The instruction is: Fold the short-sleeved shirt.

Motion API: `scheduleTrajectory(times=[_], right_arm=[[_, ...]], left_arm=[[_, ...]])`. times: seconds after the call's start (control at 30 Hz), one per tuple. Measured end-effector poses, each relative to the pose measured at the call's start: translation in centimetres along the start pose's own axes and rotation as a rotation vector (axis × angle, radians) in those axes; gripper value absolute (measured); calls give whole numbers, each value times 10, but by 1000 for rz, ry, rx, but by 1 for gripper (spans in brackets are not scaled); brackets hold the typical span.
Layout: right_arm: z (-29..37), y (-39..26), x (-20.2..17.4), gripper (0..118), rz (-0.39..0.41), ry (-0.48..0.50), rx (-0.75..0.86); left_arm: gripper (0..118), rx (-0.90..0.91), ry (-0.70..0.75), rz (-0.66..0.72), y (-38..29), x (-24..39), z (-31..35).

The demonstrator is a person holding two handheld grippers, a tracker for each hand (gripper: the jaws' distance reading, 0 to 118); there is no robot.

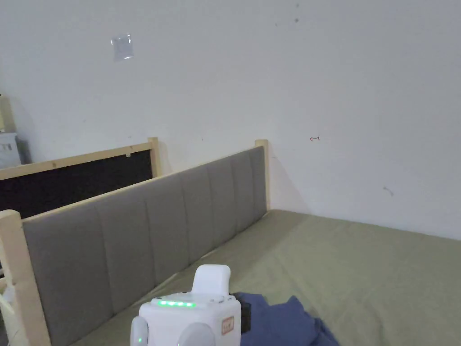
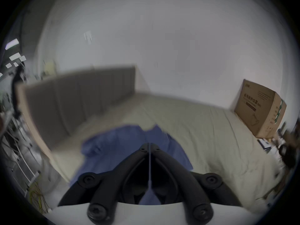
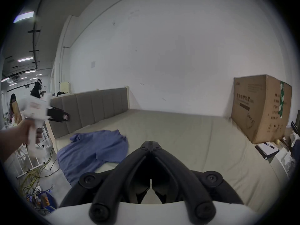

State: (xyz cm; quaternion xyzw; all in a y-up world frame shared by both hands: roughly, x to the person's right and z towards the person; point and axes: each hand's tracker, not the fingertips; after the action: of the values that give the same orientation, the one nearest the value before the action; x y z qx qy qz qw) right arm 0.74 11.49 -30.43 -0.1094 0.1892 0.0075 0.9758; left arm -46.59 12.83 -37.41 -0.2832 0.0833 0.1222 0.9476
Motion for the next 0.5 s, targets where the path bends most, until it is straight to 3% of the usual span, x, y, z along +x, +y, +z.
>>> scheduleTrajectory(times=[0.03, 0.07, 0.1, 0.23, 0.3, 0.4, 0.43, 0.47, 0.5], right_arm=[[-1, -2, 8, 0, 4, -16, -33], [-1, -5, 15, 0, 5, -37, -59], [-2, -8, 20, 0, 0, -64, -88], [-4, -28, 42, 0, -59, -122, -198], [-8, -35, 50, 0, -68, -137, -239], [-16, -44, 56, 0, -59, -146, -275], [-20, -46, 57, 0, -61, -146, -280], [-23, -48, 55, 0, -65, -147, -287], [-26, -49, 55, 0, -72, -143, -294]], left_arm=[[50, -117, -19, 47, 7, -11, -37], [100, -197, -36, 75, 7, -20, -70], [118, -257, -36, 84, 5, -32, -103], [114, -353, 147, -63, -14, -42, -194], [114, -449, 166, -113, -26, -48, -227], [118, -717, 150, -73, -54, -52, -262], [118, -723, 163, -71, -65, -56, -268], [118, -586, 149, -95, -62, -55, -260], [118, -620, 148, -112, -62, -60, -272]])
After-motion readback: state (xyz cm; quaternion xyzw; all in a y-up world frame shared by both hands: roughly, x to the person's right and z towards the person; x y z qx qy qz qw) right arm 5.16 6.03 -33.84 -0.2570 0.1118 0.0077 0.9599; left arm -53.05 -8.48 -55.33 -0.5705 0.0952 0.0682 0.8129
